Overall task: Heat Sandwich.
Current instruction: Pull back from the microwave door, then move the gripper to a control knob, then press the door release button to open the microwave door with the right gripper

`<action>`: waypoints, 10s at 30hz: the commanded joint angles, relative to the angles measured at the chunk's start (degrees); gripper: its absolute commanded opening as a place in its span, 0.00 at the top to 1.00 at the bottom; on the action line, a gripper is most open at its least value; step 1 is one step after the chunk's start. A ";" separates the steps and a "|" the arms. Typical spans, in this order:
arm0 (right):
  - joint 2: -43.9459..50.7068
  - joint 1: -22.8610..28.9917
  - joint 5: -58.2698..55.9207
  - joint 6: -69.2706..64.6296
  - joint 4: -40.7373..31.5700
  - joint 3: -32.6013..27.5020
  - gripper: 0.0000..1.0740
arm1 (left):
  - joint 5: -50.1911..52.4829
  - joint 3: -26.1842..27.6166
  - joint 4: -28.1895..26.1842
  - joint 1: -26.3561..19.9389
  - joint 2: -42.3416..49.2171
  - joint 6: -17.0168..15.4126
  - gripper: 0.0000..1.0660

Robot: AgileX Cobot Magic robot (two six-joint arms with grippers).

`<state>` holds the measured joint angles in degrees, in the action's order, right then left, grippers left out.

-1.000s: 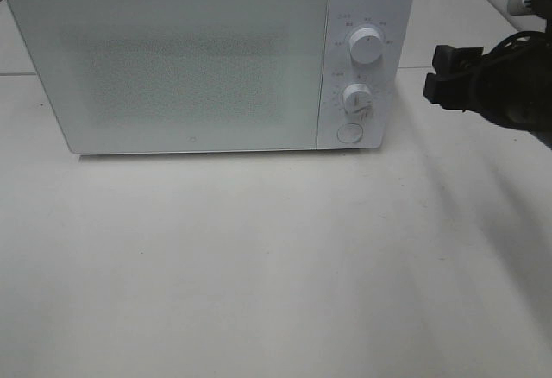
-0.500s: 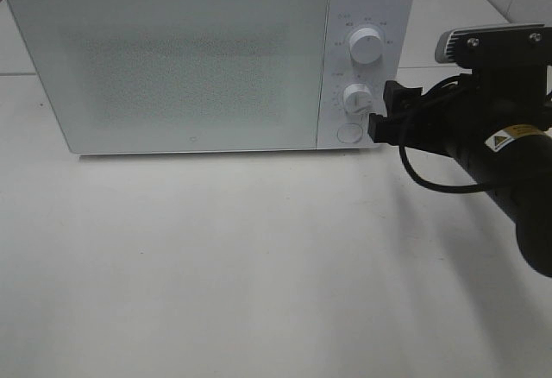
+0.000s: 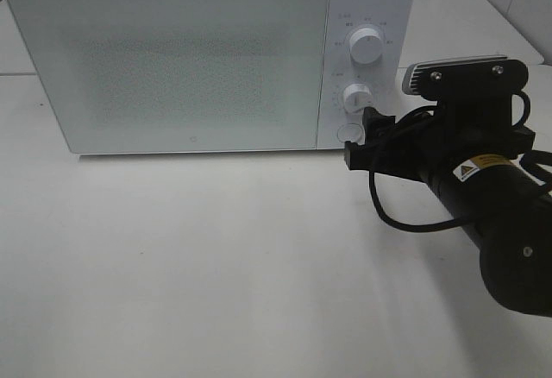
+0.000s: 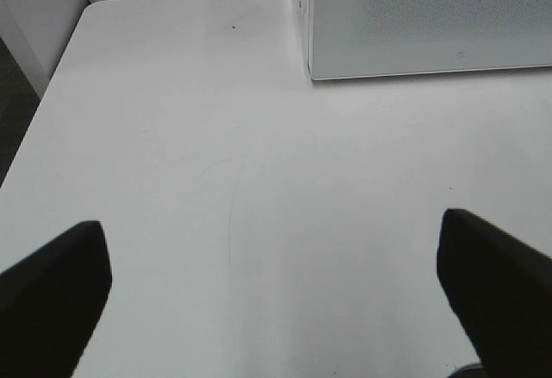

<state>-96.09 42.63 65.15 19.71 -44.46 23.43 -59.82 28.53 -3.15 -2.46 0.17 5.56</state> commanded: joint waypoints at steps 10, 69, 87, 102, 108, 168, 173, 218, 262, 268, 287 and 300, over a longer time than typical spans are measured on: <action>-0.11 0.11 0.80 -0.06 0.11 0.29 0.30 | 0.52 -0.23 -0.06 -0.23 1.55 -0.06 0.09; -20.23 -7.91 -3.04 -3.90 6.25 22.57 0.30 | 0.52 -0.23 -0.06 -0.23 1.55 -0.06 0.09; -20.23 -7.91 -4.41 -3.90 6.13 22.57 0.95 | 0.52 -0.23 -0.06 -0.23 1.55 -0.06 0.09; -20.23 -7.91 -3.15 -5.27 6.13 22.57 0.92 | 0.52 -0.23 -0.06 -0.23 1.55 -0.06 0.09; -20.23 -7.91 -2.18 -13.64 6.30 22.57 0.92 | 0.52 -0.23 -0.06 -0.23 1.55 -0.06 0.09; -20.23 -8.08 4.64 -97.06 5.61 22.63 0.93 | 0.52 -0.23 -0.06 -0.23 1.55 -0.06 0.09; -20.23 -8.08 4.64 -96.77 6.25 22.63 0.93 | 0.52 -0.23 -0.06 -0.23 1.55 -0.06 0.09; -17.02 -7.85 4.58 -96.37 10.89 15.47 0.32 | 0.52 -0.23 -0.06 -0.23 1.55 -0.06 0.09; 22.80 -10.71 -63.60 -15.30 15.76 2.69 0.32 | 0.52 -0.23 -0.06 -0.23 1.55 -0.06 0.09; 23.26 -12.72 -86.06 -12.09 30.25 11.86 0.32 | 0.52 -0.23 -0.06 -0.23 1.55 -0.06 0.09; 23.43 -12.66 -122.04 -14.21 38.79 23.66 0.32 | 0.52 -0.23 -0.06 -0.23 1.55 -0.06 0.09; 48.30 -12.61 -126.51 -14.21 38.79 22.86 0.32 | 0.52 -0.23 -0.06 -0.23 1.55 -0.06 0.09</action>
<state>-51.17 30.31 -59.64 6.02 -5.79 46.52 -59.82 28.53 -3.15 -2.46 0.17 5.56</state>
